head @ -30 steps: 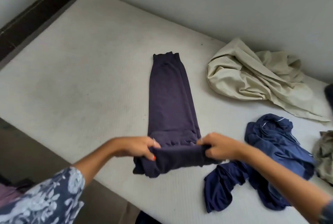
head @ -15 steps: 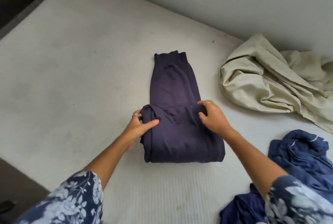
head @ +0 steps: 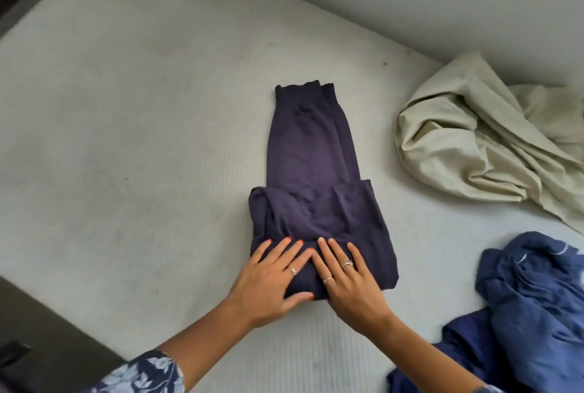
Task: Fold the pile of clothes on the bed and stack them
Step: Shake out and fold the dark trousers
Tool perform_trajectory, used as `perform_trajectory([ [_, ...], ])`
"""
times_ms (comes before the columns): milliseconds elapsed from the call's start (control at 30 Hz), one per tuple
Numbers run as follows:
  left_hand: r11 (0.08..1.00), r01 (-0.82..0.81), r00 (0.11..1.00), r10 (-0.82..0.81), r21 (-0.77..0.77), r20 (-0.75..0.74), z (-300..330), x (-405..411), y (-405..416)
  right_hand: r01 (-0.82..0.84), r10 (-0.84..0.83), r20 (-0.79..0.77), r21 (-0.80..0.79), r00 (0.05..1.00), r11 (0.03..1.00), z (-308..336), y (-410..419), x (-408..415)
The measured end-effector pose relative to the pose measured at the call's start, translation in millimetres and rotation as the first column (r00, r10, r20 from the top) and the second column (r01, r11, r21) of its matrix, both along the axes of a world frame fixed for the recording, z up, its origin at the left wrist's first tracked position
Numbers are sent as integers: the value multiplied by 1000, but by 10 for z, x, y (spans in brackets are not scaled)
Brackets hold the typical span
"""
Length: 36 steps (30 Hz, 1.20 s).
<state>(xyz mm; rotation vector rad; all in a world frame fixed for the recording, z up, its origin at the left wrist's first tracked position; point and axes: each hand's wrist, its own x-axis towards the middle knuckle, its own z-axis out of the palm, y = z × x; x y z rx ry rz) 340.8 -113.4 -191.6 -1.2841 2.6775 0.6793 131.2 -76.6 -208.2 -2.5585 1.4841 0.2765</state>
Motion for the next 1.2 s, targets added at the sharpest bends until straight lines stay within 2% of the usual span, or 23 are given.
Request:
perform_trajectory([
  [100,970,-64,991,34,233,131,-98,49,-73,18,-10,-50,151,999,988,13,-44,83],
  [167,912,-126,990,88,391,114,-16,-19,-186,54,-47,-36,224,998,973,40,-123,111],
  [267,828,-273,952,307,491,11,139,-71,-382,59,-48,-49,268,998,962,304,-291,124],
  [333,708,-372,853,516,601,-80,253,-82,-552,24,-18,-20,333,1000,942,581,-401,85],
  [400,611,-437,688,700,661,-192,340,-91,-671,2,-3,3,408,1000,913,866,-449,28],
  [433,603,-464,622,744,649,-246,384,-96,-723,1,-11,21,438,1000,899,997,-459,7],
  [500,586,-443,591,760,678,-271,393,-78,-765,-2,-25,49,493,998,870,1218,-480,-34],
  [533,538,-404,619,756,740,-212,355,-87,-756,-5,-31,61,525,998,851,1300,-503,-52],
  [600,390,-387,717,697,835,7,293,-104,-689,-19,-20,60,583,998,812,1405,-610,-81],
  [633,304,-423,732,670,854,125,275,-94,-640,-23,-8,49,608,999,793,1442,-696,-86],
  [667,222,-441,709,680,870,187,240,-71,-613,-27,3,38,634,999,773,1463,-828,-87],
  [700,106,-429,646,731,897,222,203,-27,-577,-15,-12,36,673,999,739,1475,-972,-88],
  [733,-31,-384,533,808,923,250,178,-2,-573,2,-58,52,721,997,693,1469,-1156,-80],
  [767,-141,-321,383,885,937,264,206,5,-570,11,-118,87,757,989,653,1452,-1346,-84],
  [800,-186,-278,258,930,942,260,203,19,-587,15,-171,125,764,977,645,1423,-1551,-94],
  [833,-200,-265,190,948,943,254,194,40,-619,24,-209,161,736,965,676,1364,-1781,-110],
  [867,-201,-263,172,953,944,251,186,57,-653,52,-248,194,681,949,730,1306,-2001,-140],
  [933,-219,-221,176,950,950,260,81,128,-717,162,-336,257,523,906,837,1151,-2402,-221],
  [1000,-209,-240,196,946,948,258,60,179,-733,266,-404,256,439,878,858,981,-2603,-298],
  [1100,-80,-342,261,949,936,176,107,124,-646,257,-298,33,419,954,871,662,-2312,-304],
  [1167,6,-436,241,964,900,110,80,-28,-566,245,-236,-71,191,969,950,423,-1832,-271],
  [1200,29,-491,199,977,870,80,58,-120,-515,237,-233,-57,88,971,967,316,-1598,-254],
])
